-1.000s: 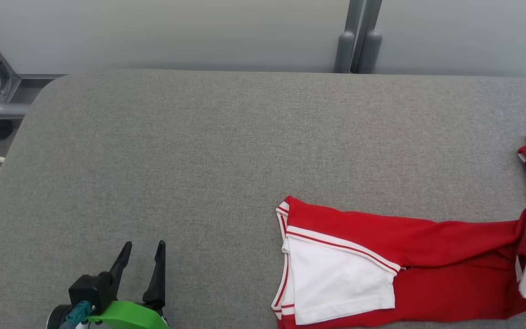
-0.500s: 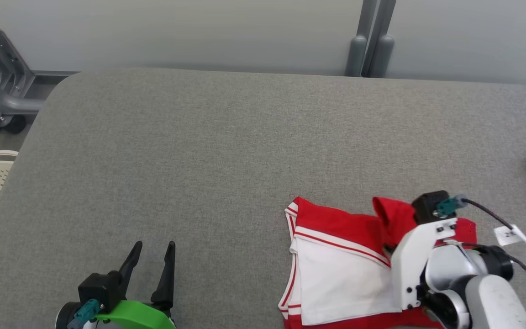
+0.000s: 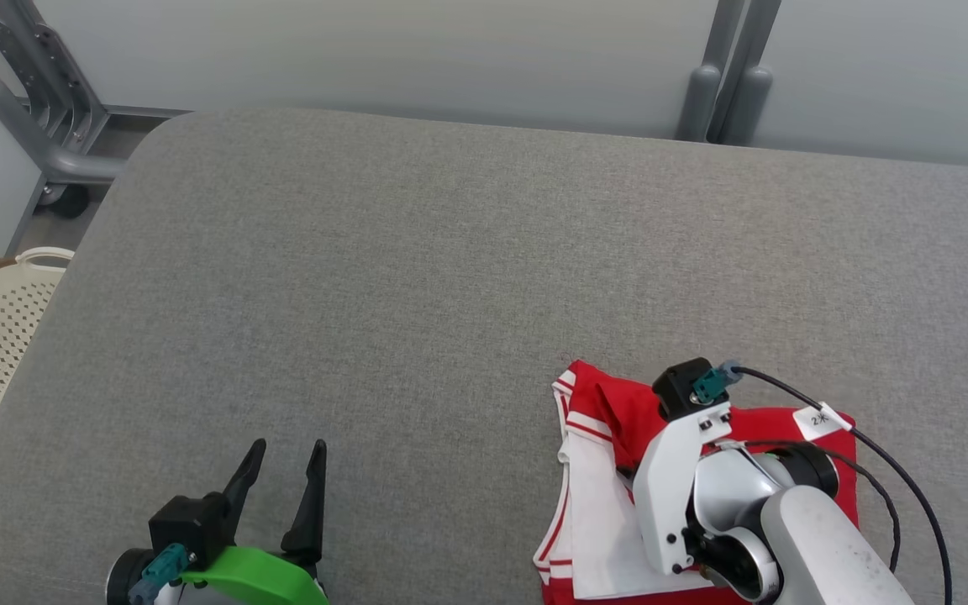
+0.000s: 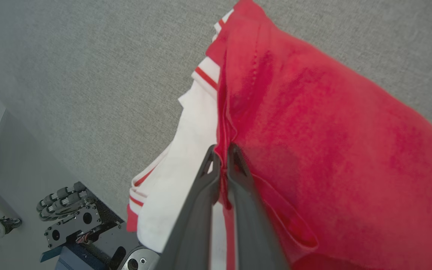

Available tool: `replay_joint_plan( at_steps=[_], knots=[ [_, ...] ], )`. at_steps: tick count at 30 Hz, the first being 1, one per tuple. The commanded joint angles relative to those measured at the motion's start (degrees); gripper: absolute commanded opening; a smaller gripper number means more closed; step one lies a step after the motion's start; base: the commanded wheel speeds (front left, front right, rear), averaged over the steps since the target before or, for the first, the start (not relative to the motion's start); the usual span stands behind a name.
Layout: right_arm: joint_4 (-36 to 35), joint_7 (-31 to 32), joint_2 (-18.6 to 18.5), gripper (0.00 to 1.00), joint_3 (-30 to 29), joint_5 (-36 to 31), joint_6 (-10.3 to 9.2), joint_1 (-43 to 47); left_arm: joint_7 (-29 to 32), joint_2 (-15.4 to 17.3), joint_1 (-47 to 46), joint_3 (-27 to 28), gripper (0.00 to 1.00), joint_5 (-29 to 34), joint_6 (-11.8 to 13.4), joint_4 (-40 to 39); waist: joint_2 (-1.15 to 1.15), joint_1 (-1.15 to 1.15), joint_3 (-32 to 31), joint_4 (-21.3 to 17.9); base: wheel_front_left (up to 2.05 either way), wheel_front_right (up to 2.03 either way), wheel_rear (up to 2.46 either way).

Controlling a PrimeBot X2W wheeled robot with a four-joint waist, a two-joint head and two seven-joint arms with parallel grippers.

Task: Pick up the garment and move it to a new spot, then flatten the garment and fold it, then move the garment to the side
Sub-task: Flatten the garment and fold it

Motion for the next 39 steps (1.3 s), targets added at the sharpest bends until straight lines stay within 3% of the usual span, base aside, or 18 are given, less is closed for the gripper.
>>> replay_joint_plan(
  at_steps=[1,19,20,22,26,30,39],
  knots=[
    [0.89,-0.72,-0.17,0.0,0.4,0.28,-0.03,-1.16,-0.18,0.17,-0.44,-0.2,1.0,-0.26,-0.33,0.0,0.0,0.0,0.14,0.21,0.0,0.0,0.0],
    [12.1,-5.43,-0.18,0.0,3.96,2.41,-0.02,-6.29,0.38,0.75,0.01,-1.79,1.0,-0.53,-0.43,0.03,0.0,0.0,-0.28,2.26,0.0,0.0,0.0],
    [12.32,-5.7,-0.16,0.16,4.16,2.65,-0.02,-6.37,0.4,0.78,0.11,-1.86,1.0,-0.56,-0.49,0.07,0.0,0.0,-0.34,2.33,0.0,0.0,0.0],
    [12.45,-6.67,-0.15,1.0,4.38,3.62,-0.02,-6.44,0.44,0.84,0.28,-1.95,1.0,-0.65,-0.49,0.16,0.0,0.0,-0.51,2.35,0.0,0.0,0.0],
    [9.98,-9.16,-0.16,1.0,5.58,8.34,-0.02,-6.59,0.46,1.1,0.85,-1.89,1.0,-0.96,-0.04,0.29,0.0,0.0,-1.1,2.11,0.0,0.0,0.0],
    [6.2,-12.15,-0.27,1.0,3.54,8.31,-0.03,-7.3,0.39,1.47,1.29,-1.49,1.0,-1.11,0.37,-0.05,0.0,0.0,-1.74,1.39,0.0,0.0,0.0],
    [-4.41,-12.46,-0.58,1.0,-8.48,-5.78,-0.02,-0.97,0.2,1.71,1.45,-1.29,1.0,-1.37,0.94,-1.14,0.0,0.0,-2.1,0.11,0.0,0.0,0.0]
  ],
)
